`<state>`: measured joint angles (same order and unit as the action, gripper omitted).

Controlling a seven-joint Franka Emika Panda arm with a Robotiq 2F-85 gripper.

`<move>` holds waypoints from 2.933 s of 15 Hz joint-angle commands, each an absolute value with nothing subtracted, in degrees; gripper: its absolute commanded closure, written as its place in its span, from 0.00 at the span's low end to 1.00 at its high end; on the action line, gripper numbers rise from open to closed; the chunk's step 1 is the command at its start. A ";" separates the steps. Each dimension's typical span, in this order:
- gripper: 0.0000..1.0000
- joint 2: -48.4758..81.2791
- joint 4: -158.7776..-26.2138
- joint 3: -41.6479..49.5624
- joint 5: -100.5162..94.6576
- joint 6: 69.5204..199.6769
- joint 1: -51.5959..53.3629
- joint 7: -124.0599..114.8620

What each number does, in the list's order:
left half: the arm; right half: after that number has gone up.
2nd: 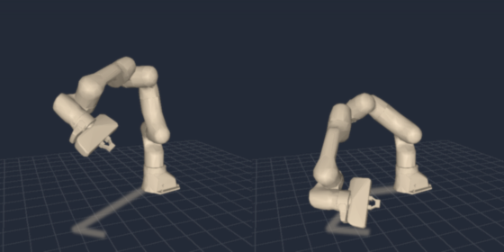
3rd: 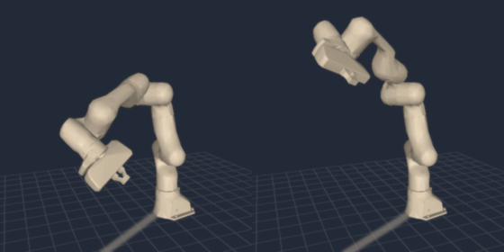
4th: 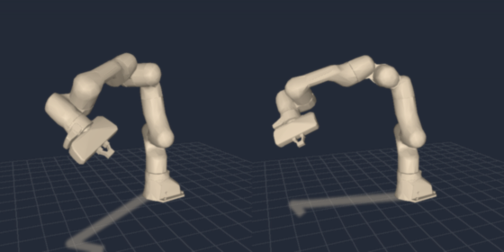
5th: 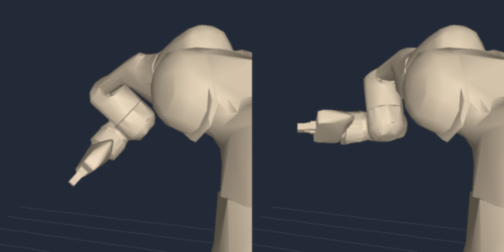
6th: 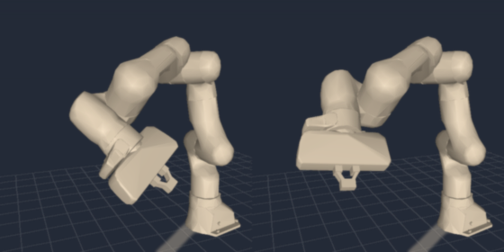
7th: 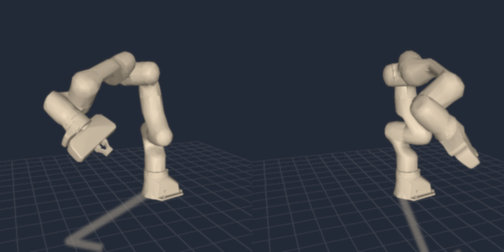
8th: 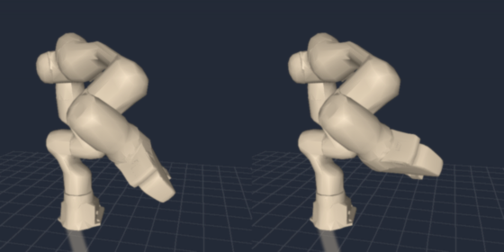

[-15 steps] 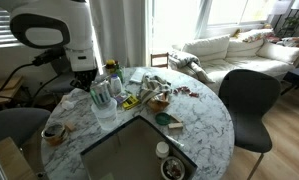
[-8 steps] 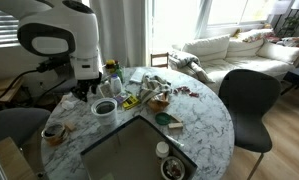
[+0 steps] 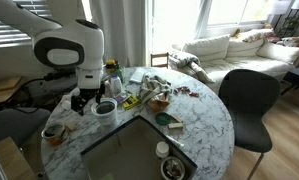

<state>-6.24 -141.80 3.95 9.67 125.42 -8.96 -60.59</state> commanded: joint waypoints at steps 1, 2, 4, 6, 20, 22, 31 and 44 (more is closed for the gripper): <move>0.34 -2.73 -142.37 3.72 5.89 129.60 -8.33 -65.07; 0.42 -2.17 -142.56 3.83 4.79 130.97 -8.17 -66.35; 0.58 -1.36 -142.76 4.10 3.09 133.26 -7.82 -68.33; 0.73 -1.05 -142.81 4.31 1.85 134.71 -7.59 -69.94; 0.98 -16.04 -141.48 3.25 2.66 125.76 -8.98 -73.38; 0.93 -18.46 -141.54 3.05 2.76 125.46 -9.20 -73.49; 0.98 -20.64 -142.73 4.60 2.87 125.12 -10.89 -73.54; 0.98 -27.73 -150.56 3.62 -9.95 135.45 -26.86 -94.78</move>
